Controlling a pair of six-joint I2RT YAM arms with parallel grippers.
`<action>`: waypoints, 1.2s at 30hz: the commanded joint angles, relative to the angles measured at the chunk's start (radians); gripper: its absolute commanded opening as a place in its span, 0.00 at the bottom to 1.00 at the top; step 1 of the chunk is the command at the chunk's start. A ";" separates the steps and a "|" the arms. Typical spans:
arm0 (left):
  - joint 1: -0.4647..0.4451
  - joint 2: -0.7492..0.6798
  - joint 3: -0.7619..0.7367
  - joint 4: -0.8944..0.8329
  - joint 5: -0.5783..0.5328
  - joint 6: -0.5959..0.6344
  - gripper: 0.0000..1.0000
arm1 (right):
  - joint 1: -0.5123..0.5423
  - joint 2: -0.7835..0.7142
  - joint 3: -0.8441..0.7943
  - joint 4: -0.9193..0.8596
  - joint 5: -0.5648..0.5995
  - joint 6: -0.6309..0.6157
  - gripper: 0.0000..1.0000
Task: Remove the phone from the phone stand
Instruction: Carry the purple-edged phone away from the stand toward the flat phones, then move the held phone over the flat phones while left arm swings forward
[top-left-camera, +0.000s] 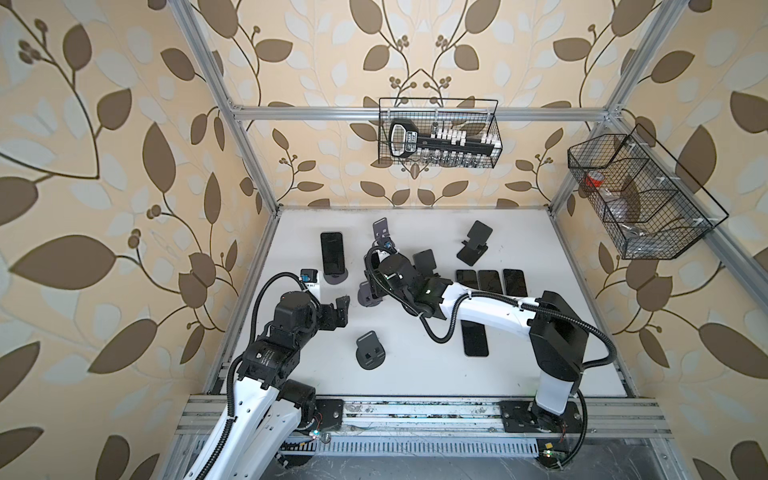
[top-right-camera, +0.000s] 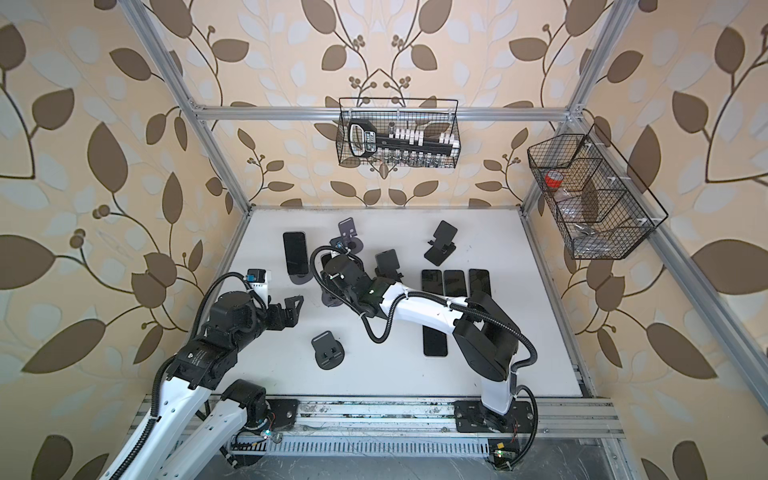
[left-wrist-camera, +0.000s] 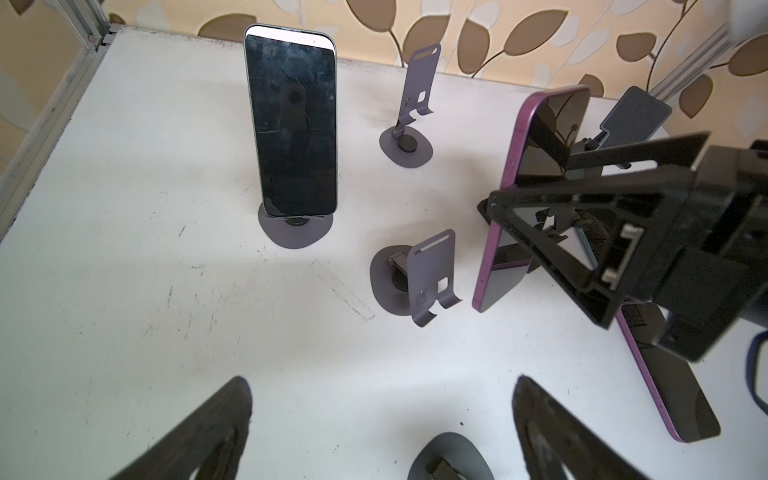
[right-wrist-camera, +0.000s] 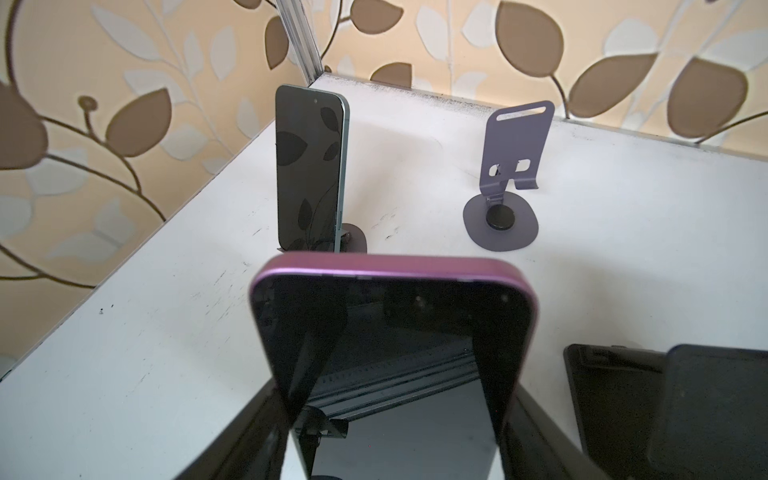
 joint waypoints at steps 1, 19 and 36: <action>0.003 -0.007 -0.005 0.032 0.013 -0.011 0.97 | -0.011 -0.062 -0.021 0.022 -0.003 0.006 0.65; 0.003 0.012 -0.003 0.042 0.010 -0.003 0.97 | -0.062 -0.172 -0.154 0.015 -0.039 0.020 0.65; 0.003 0.142 0.032 0.108 0.154 -0.051 0.96 | -0.092 -0.320 -0.287 -0.052 -0.053 0.036 0.65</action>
